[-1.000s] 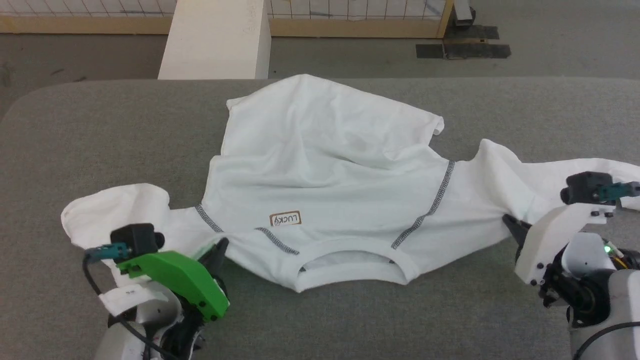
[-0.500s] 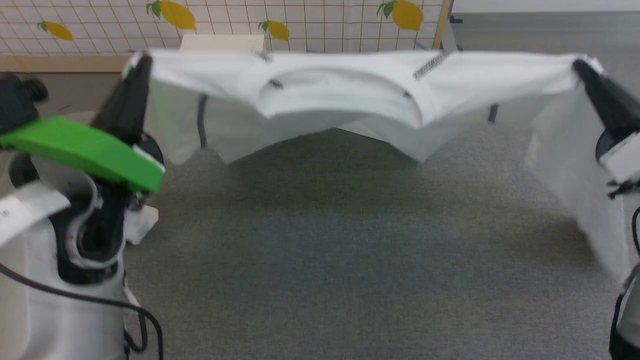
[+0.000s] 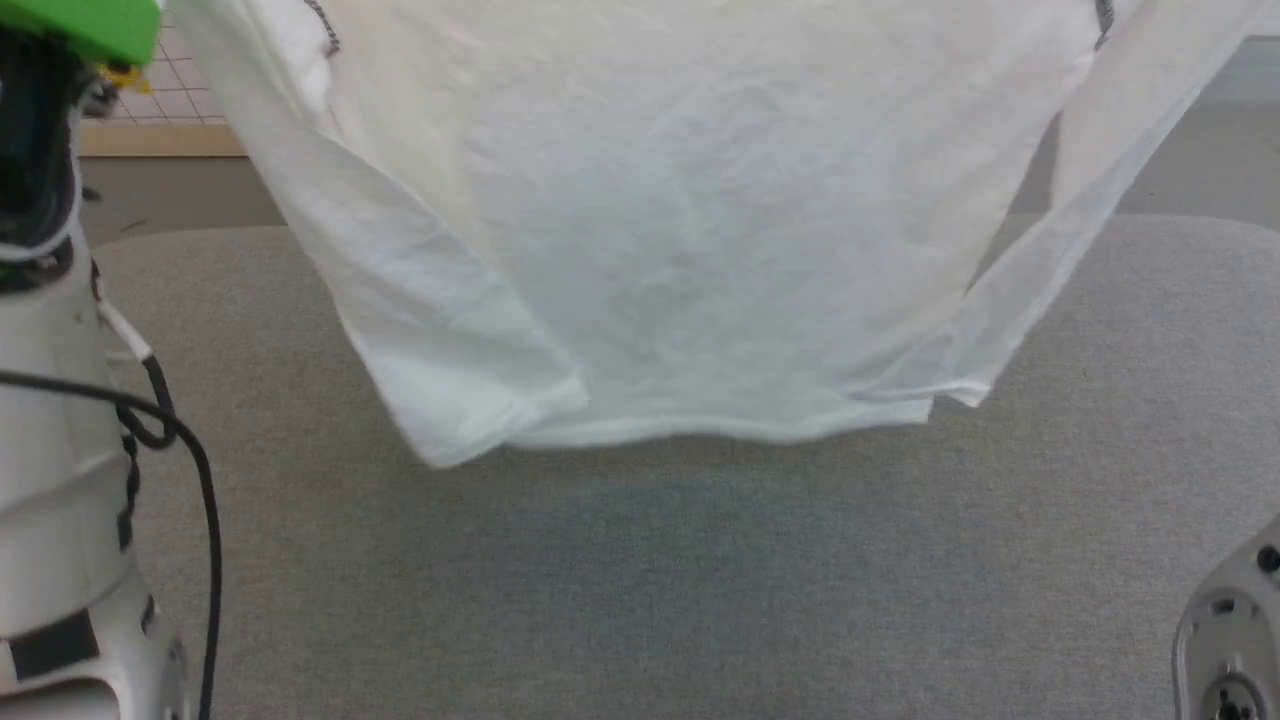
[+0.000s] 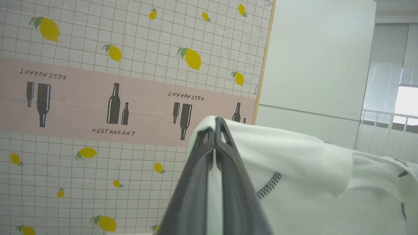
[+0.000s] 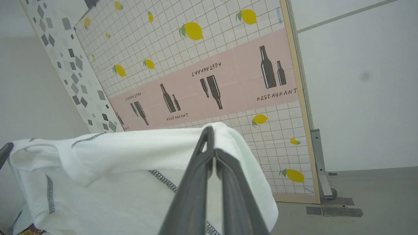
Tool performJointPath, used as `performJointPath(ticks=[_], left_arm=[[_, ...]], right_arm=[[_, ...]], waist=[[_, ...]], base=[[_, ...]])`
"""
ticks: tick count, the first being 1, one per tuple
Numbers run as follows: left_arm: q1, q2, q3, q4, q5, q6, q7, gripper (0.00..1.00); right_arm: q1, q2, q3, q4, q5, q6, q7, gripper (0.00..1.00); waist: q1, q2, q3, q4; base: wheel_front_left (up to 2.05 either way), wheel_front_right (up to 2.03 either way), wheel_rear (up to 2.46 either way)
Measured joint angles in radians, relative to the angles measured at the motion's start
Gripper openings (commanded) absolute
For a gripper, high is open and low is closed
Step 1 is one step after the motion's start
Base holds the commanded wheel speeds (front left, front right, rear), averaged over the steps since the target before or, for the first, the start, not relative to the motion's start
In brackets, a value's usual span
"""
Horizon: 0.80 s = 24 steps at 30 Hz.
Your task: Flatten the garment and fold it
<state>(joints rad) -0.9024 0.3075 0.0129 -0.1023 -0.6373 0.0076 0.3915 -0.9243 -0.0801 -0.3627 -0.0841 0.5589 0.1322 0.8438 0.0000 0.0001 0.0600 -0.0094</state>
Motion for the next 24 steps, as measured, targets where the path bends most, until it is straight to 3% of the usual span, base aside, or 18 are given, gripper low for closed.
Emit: performJointPath(ticks=[11, 17, 24], left_arm=[[-0.252, 0.060, -0.037, 0.307, 0.059, -0.021, 0.015, 0.00], [-0.462, 0.107, -0.051, 0.448, 0.129, -0.016, -0.037, 0.00], [-0.609, 0.111, -0.058, 0.522, 0.181, -0.005, -0.173, 0.00]], right_arm=[[-0.298, 0.003, 0.039, 0.213, -0.146, 0.000, 0.035, 0.00], [-0.489, 0.034, 0.047, 0.305, -0.255, 0.001, -0.048, 0.00], [-0.623, 0.039, 0.067, 0.373, -0.323, 0.001, -0.171, 0.00]], waist=[[0.0000, 0.0000, 0.121, -0.012], [0.0001, 0.0000, 0.253, -0.027], [0.0001, 0.0000, 0.394, -0.037]], base=[[0.00, 0.00, 0.00], [0.00, 0.00, 0.00], [0.00, 0.00, 0.00]])
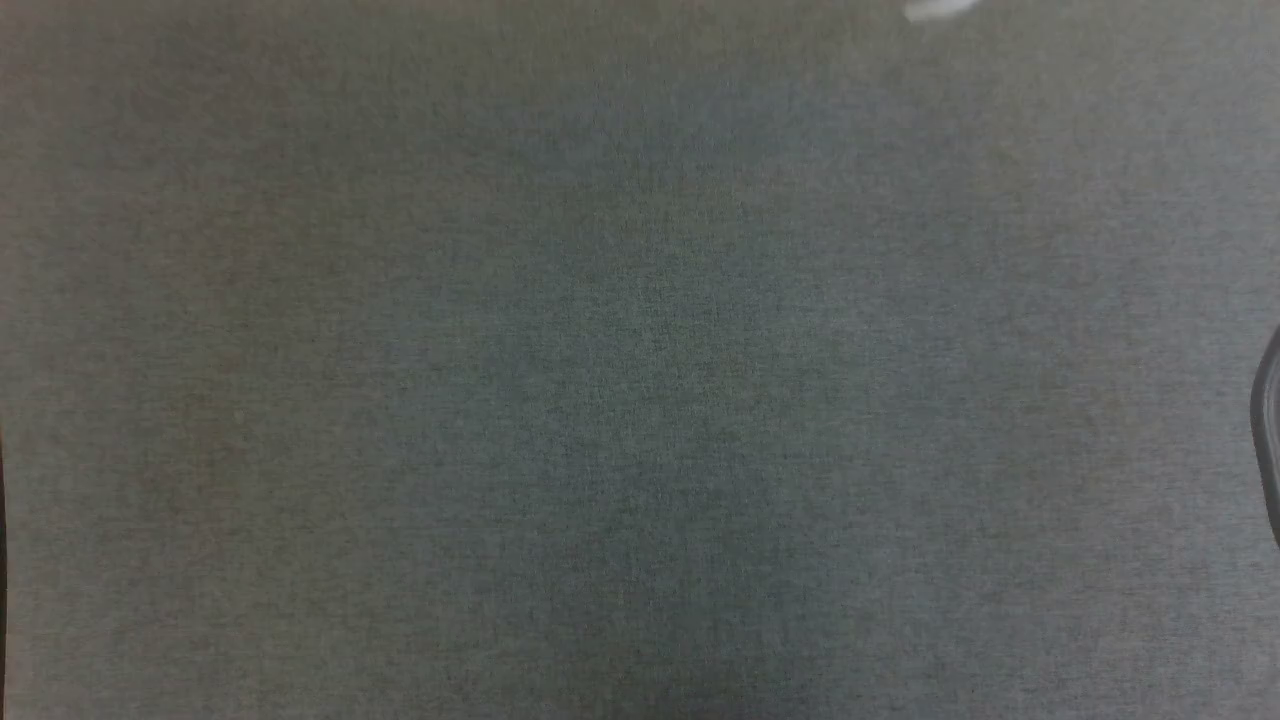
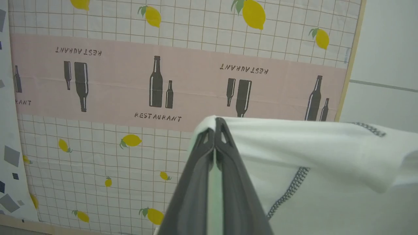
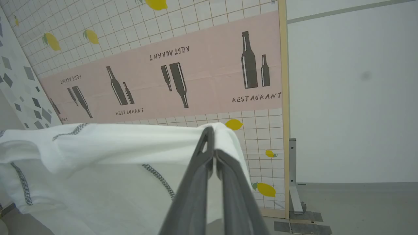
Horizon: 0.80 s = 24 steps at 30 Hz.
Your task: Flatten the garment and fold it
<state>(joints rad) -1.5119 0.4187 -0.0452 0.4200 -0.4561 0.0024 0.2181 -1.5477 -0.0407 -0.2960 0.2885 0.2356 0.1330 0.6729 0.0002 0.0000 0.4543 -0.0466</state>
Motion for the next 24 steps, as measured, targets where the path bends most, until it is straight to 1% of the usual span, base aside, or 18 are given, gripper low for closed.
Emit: performJointPath(ticks=[4, 7, 10, 13, 16, 19, 21, 23, 24], left_arm=[[0.005, -0.009, -0.006, 0.040, 0.006, 0.002, -0.045, 0.00], [0.039, -0.015, -0.005, 0.063, 0.003, -0.002, -0.076, 0.00], [0.099, -0.027, -0.005, 0.082, -0.011, -0.016, -0.108, 0.00], [0.171, -0.040, -0.004, 0.085, -0.025, -0.039, -0.144, 0.00], [0.273, -0.052, 0.007, 0.063, -0.044, -0.055, -0.196, 0.00], [0.407, -0.071, 0.030, 0.014, -0.081, -0.062, -0.242, 0.00], [0.536, -0.088, 0.046, -0.042, -0.103, -0.063, -0.264, 0.00], [0.670, -0.119, 0.070, -0.100, -0.150, -0.063, -0.272, 0.00], [0.830, -0.150, 0.088, -0.167, -0.190, -0.060, -0.266, 0.00]], right_arm=[[-0.010, 0.000, 0.014, 0.049, 0.002, 0.000, -0.034, 0.00], [0.010, -0.001, 0.029, 0.060, 0.014, 0.000, -0.051, 0.00], [0.077, -0.003, 0.041, 0.051, 0.045, 0.000, -0.057, 0.00], [0.168, -0.025, 0.067, 0.035, 0.096, 0.000, -0.066, 0.00], [0.304, -0.046, 0.098, -0.023, 0.162, 0.000, -0.083, 0.00], [0.473, -0.062, 0.118, -0.100, 0.227, 0.000, -0.097, 0.00], [0.605, -0.065, 0.114, -0.152, 0.271, 0.000, -0.116, 0.00], [0.733, -0.068, 0.115, -0.200, 0.294, 0.000, -0.137, 0.00], [0.874, -0.077, 0.117, -0.251, 0.298, 0.000, -0.166, 0.00]], waist=[[0.0001, 0.0000, 0.070, 0.000], [0.0001, 0.0000, 0.105, 0.005], [0.0001, 0.0000, 0.122, 0.019], [0.0001, 0.0000, 0.121, 0.036], [0.0000, 0.0000, 0.100, 0.047], [0.0000, 0.0000, 0.065, 0.058], [0.0000, 0.0000, 0.033, 0.063], [-0.0002, 0.0000, 0.000, 0.066], [-0.0002, 0.0000, -0.040, 0.070]], base=[[0.00, 0.00, 0.00], [0.00, 0.00, 0.00], [0.00, 0.00, 0.00], [0.00, 0.00, 0.00], [0.00, 0.00, 0.00], [0.00, 0.00, 0.00], [0.00, 0.00, 0.00], [0.00, 0.00, 0.00], [0.00, 0.00, 0.00]])
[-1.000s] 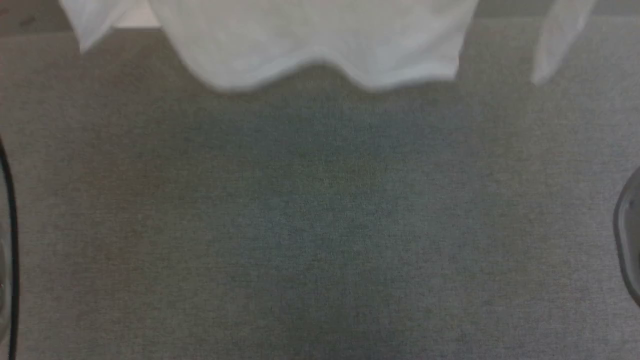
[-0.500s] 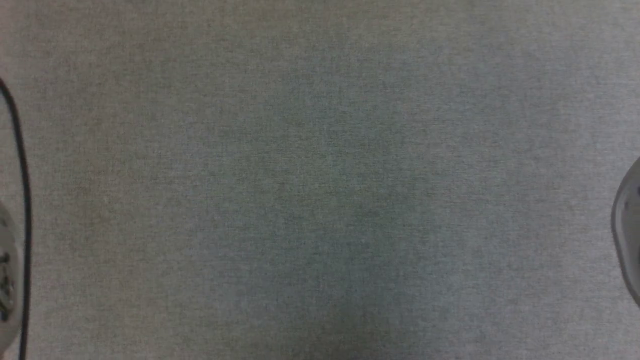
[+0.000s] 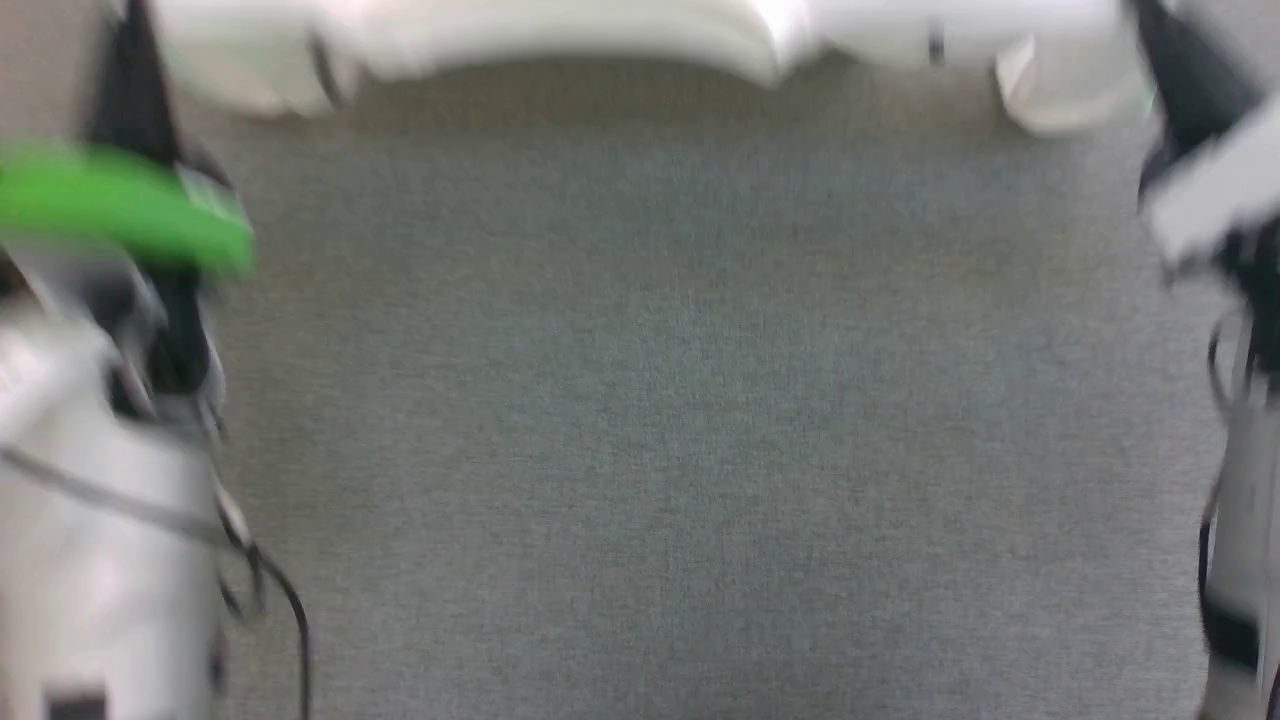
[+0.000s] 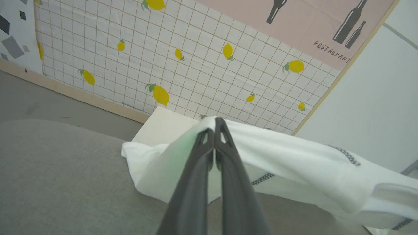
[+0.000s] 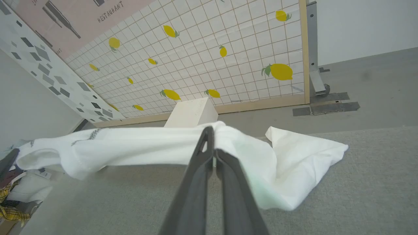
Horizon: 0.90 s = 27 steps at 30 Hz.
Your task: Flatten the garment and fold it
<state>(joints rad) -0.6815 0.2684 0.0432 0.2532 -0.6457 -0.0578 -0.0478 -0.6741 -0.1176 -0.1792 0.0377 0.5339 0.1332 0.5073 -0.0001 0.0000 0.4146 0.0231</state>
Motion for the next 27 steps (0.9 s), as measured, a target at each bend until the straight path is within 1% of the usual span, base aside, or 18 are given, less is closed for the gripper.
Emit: performJointPath(ticks=[3, 7, 11, 12, 14, 18, 20, 22, 24, 27], left_arm=[[0.229, -0.043, 0.009, -0.085, -0.037, 0.016, 0.028, 0.00], [0.489, -0.094, -0.001, -0.176, -0.075, 0.051, 0.081, 0.00], [0.686, -0.128, 0.000, -0.227, -0.085, 0.099, 0.109, 0.00], [0.720, -0.129, -0.003, -0.231, -0.081, 0.108, 0.120, 0.00], [0.795, -0.138, 0.002, -0.238, -0.088, 0.130, 0.140, 0.00], [0.906, -0.138, 0.002, -0.267, -0.086, 0.185, 0.210, 0.00], [0.944, -0.123, 0.000, -0.288, -0.076, 0.221, 0.257, 0.00], [0.979, -0.092, -0.017, -0.310, -0.052, 0.250, 0.311, 0.00], [0.993, -0.062, -0.043, -0.321, -0.013, 0.267, 0.352, 0.00], [0.986, -0.053, -0.069, -0.299, 0.008, 0.282, 0.372, 0.00]], right_arm=[[0.191, 0.012, -0.020, -0.046, 0.016, 0.000, -0.028, 0.00], [0.438, 0.043, -0.048, -0.092, 0.027, 0.000, -0.027, 0.00], [0.627, 0.067, -0.064, -0.129, 0.044, 0.000, -0.014, 0.00], [0.658, 0.068, -0.064, -0.135, 0.043, 0.000, -0.011, 0.00], [0.739, 0.070, -0.060, -0.149, 0.012, 0.000, 0.013, 0.00], [0.862, 0.074, -0.070, -0.179, -0.019, 0.000, 0.078, 0.00], [0.905, 0.076, -0.071, -0.206, -0.049, 0.002, 0.126, 0.00], [0.943, 0.079, -0.071, -0.236, -0.091, 0.003, 0.186, 0.00], [0.961, 0.079, -0.062, -0.259, -0.128, 0.003, 0.230, 0.00], [0.961, 0.068, -0.023, -0.257, -0.213, 0.003, 0.272, 0.00]], waist=[[0.0000, 0.0000, -0.060, 0.005], [0.0000, 0.0000, -0.146, 0.010], [-0.0001, 0.0000, -0.230, 0.014], [-0.0001, 0.0000, -0.247, 0.014], [-0.0001, 0.0000, -0.288, 0.015], [-0.0001, 0.0000, -0.355, 0.014], [-0.0001, 0.0000, -0.380, 0.013], [-0.0001, 0.0000, -0.402, 0.012], [-0.0001, 0.0000, -0.414, 0.010], [-0.0001, 0.0000, -0.417, 0.008]], base=[[0.00, 0.00, 0.00], [0.00, 0.00, 0.00], [0.00, 0.00, 0.00], [0.00, 0.00, 0.00], [0.00, 0.00, 0.00], [0.00, 0.00, 0.00], [0.00, 0.00, 0.00], [0.00, 0.00, 0.00], [0.00, 0.00, 0.00], [0.00, 0.00, 0.00]])
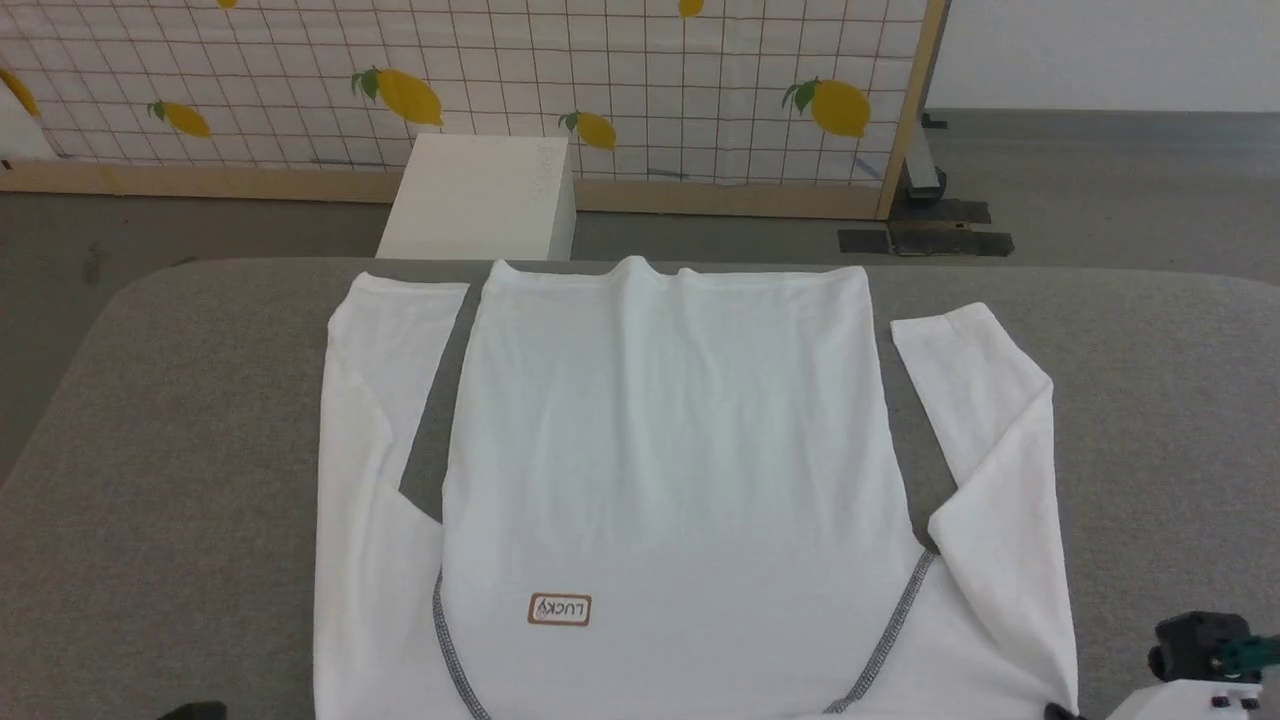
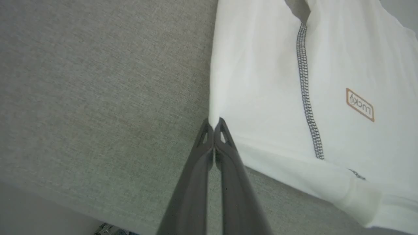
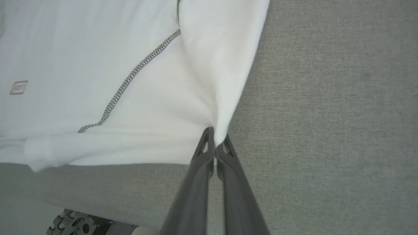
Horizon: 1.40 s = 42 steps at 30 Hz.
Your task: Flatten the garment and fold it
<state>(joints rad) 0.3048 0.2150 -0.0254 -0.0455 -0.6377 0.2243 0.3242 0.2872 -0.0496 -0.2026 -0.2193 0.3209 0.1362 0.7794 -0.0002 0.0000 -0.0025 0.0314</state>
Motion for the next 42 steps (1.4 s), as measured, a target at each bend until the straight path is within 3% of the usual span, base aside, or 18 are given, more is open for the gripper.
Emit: performJointPath(ticks=[7, 8, 9, 13, 17, 23, 25, 28, 36, 42], left_arm=[[-0.053, -0.018, -0.024, 0.137, -0.010, 0.000, 0.021, 0.00], [-0.061, -0.022, -0.024, 0.143, -0.014, 0.000, 0.021, 1.00], [-0.066, -0.022, -0.024, 0.145, -0.015, 0.000, 0.022, 1.00], [-0.069, -0.016, 0.003, 0.121, -0.020, 0.016, 0.022, 1.00], [-0.068, 0.036, 0.062, 0.016, 0.000, 0.037, -0.036, 1.00], [-0.144, 0.110, 0.098, -0.102, 0.155, -0.031, -0.375, 1.00], [-0.175, 0.118, 0.095, -0.103, 0.202, -0.050, -0.493, 1.00], [-0.208, 0.113, 0.081, -0.095, 0.250, -0.064, -0.561, 1.00], [-0.349, 0.057, 0.042, -0.116, 0.332, -0.123, -0.581, 1.00], [-0.406, 0.003, 0.056, -0.131, 0.369, -0.171, -0.581, 1.00]], right_arm=[[-0.033, -0.002, 0.101, 0.142, -0.096, -0.003, 0.061, 0.00], [-0.042, -0.002, 0.104, 0.159, -0.096, -0.003, 0.053, 0.44], [-0.047, -0.002, 0.104, 0.170, -0.095, -0.003, 0.046, 1.00], [-0.051, -0.001, 0.066, 0.166, -0.059, -0.004, 0.024, 1.00], [-0.071, -0.001, -0.024, 0.080, -0.020, -0.004, 0.016, 1.00], [-0.294, -0.002, -0.172, 0.039, -0.001, -0.004, -0.078, 1.00], [-0.411, -0.018, -0.167, 0.073, -0.047, -0.004, -0.105, 1.00], [-0.572, -0.046, -0.151, 0.173, -0.097, -0.004, -0.121, 1.00], [-0.926, -0.130, -0.118, 0.448, -0.232, -0.004, -0.083, 1.00], [-1.071, -0.161, -0.070, 0.586, -0.322, -0.004, -0.009, 1.00]], waist=[[0.0000, 0.0000, 0.008, -0.003], [0.0000, 0.0000, 0.010, -0.004], [0.0000, 0.0000, 0.010, -0.004], [0.0000, 0.0000, 0.007, -0.003], [0.0001, 0.0000, 0.010, -0.006], [0.0001, 0.0000, 0.042, -0.011], [0.0001, 0.0000, 0.064, -0.015], [0.0001, 0.0000, 0.102, -0.022], [0.0001, 0.0000, 0.247, -0.021], [0.0003, 0.0000, 0.365, -0.002]], base=[[0.00, 0.00, 0.00], [0.00, 0.00, 0.00], [0.00, 0.00, 0.00], [0.00, 0.00, 0.00], [0.00, 0.00, 0.00], [0.00, 0.00, 0.00], [0.00, 0.00, 0.00], [0.00, 0.00, 0.00], [0.00, 0.00, 0.00], [0.00, 0.00, 0.00]])
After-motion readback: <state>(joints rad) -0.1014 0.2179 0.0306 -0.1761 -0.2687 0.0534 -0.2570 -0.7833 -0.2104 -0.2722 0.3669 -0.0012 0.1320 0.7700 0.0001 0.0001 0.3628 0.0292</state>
